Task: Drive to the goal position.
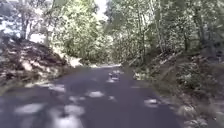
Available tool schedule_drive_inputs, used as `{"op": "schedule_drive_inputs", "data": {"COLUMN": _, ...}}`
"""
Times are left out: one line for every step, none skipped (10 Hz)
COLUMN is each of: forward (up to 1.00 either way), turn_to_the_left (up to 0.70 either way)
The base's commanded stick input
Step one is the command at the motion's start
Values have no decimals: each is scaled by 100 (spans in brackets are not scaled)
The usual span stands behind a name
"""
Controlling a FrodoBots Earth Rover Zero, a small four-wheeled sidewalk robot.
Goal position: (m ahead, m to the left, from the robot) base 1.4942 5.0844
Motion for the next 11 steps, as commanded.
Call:
{"op": "schedule_drive_inputs", "data": {"forward": 45, "turn_to_the_left": 0}}
{"op": "schedule_drive_inputs", "data": {"forward": 45, "turn_to_the_left": 0}}
{"op": "schedule_drive_inputs", "data": {"forward": 45, "turn_to_the_left": 0}}
{"op": "schedule_drive_inputs", "data": {"forward": 45, "turn_to_the_left": 0}}
{"op": "schedule_drive_inputs", "data": {"forward": 45, "turn_to_the_left": 0}}
{"op": "schedule_drive_inputs", "data": {"forward": 45, "turn_to_the_left": 0}}
{"op": "schedule_drive_inputs", "data": {"forward": 45, "turn_to_the_left": 0}}
{"op": "schedule_drive_inputs", "data": {"forward": 45, "turn_to_the_left": 0}}
{"op": "schedule_drive_inputs", "data": {"forward": 45, "turn_to_the_left": 0}}
{"op": "schedule_drive_inputs", "data": {"forward": 45, "turn_to_the_left": 0}}
{"op": "schedule_drive_inputs", "data": {"forward": 45, "turn_to_the_left": 0}}
